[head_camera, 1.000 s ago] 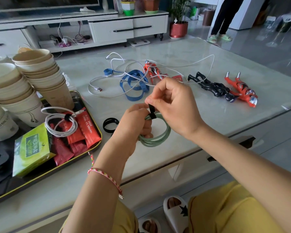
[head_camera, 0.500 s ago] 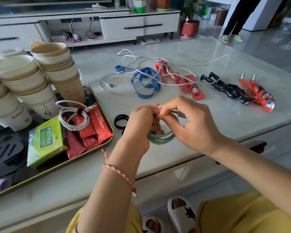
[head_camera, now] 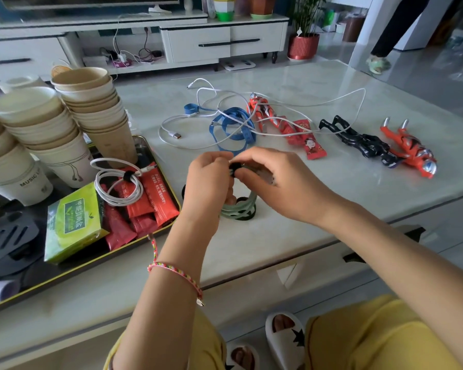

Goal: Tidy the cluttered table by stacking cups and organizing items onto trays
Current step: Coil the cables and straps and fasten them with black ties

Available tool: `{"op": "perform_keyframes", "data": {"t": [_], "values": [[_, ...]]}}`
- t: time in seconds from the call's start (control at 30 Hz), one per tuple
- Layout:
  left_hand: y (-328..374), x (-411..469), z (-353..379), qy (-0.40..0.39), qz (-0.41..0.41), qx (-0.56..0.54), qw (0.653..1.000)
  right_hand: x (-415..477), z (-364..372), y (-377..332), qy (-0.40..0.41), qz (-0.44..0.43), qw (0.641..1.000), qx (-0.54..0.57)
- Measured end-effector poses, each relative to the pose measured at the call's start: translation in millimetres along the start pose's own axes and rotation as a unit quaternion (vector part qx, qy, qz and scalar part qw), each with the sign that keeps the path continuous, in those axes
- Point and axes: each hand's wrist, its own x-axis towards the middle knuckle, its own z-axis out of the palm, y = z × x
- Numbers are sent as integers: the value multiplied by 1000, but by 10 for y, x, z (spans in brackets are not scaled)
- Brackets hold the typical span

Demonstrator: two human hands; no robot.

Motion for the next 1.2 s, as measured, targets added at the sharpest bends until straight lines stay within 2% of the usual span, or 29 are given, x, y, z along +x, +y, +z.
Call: {"op": "perform_keyframes", "data": {"t": [0.1,0.17,0.3,0.4,0.5,0.57,0.63,0.7,0.77,0.83,0.9,0.97,1.03,1.1,1.2], "values": [[44,28,-100,12,-15,-19,1000,71,86,-37,12,-37,999,-14],[69,43,-189,50,5,-17,999,135,184,-83,12,-45,999,3],[68,65,-334,196,109,53,973,239,406,-171,43,-64,997,23],[73,68,-468,316,162,68,932,381,589,-268,55,-57,996,46],[116,63,-591,424,243,60,871,536,755,-344,54,-41,995,76],[158,46,-688,468,309,-5,828,634,872,-418,67,-32,993,90],[184,42,-800,500,348,-85,789,738,978,-486,118,-15,987,110],[185,53,-897,516,355,-127,769,856,1053,-523,183,13,972,143],[157,84,-1006,520,334,-118,777,949,1167,-534,188,49,970,144],[86,129,-1122,518,291,-66,801,938,1342,-487,97,71,990,70],[-5,177,-1236,485,245,-3,839,820,1523,-426,18,49,994,-93],[-92,218,-1335,429,191,78,879,729,1617,-401,27,-16,976,-216],[-155,252,-1392,365,150,162,904,721,1611,-421,45,-36,972,-229],[-191,270,-1385,303,134,226,916,732,1587,-425,20,-29,975,-219],[-211,257,-1343,262,118,298,910,729,1520,-430,-35,10,989,-144]]}}
